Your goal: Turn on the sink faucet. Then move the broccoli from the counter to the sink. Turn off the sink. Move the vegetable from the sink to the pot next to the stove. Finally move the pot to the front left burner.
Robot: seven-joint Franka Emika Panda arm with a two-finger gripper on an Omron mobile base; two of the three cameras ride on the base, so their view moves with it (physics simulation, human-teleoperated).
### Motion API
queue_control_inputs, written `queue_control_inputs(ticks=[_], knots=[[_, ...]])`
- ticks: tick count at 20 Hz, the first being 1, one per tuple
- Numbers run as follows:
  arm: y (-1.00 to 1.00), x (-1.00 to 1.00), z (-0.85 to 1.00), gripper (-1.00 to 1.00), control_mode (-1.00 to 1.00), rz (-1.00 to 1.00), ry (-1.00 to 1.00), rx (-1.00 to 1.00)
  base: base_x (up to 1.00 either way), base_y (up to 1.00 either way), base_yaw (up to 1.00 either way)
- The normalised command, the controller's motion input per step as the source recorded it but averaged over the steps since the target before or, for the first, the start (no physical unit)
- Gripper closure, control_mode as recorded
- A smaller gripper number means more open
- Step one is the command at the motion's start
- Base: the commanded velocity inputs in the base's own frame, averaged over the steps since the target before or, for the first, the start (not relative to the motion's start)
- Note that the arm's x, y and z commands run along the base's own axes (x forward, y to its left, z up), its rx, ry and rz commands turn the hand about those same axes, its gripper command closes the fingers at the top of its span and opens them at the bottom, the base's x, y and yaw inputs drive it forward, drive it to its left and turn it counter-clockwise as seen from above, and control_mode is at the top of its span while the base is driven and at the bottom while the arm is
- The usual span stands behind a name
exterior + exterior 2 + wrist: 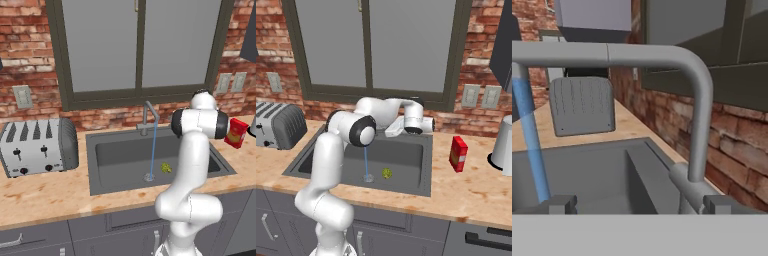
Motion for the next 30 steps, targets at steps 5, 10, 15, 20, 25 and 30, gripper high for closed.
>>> queue_control_inputs(ticks=[5,10,15,20,25,30], knots=[[0.0,0.13,-0.05,-1.0,-1.0,0.0,0.0,0.0,0.0,0.0,0.0],[0.0,0.16,-0.05,-1.0,-1.0,0.0,0.0,0.0,0.0,0.0,0.0],[0.0,0.16,-0.06,-1.0,-1.0,0.0,0.0,0.0,0.0,0.0,0.0],[0.0,0.15,-0.06,-1.0,-1.0,0.0,0.0,0.0,0.0,0.0,0.0],[0.0,0.15,-0.06,-1.0,-1.0,0.0,0.0,0.0,0.0,0.0,0.0],[0.0,0.15,-0.06,-1.0,-1.0,0.0,0.0,0.0,0.0,0.0,0.0]])
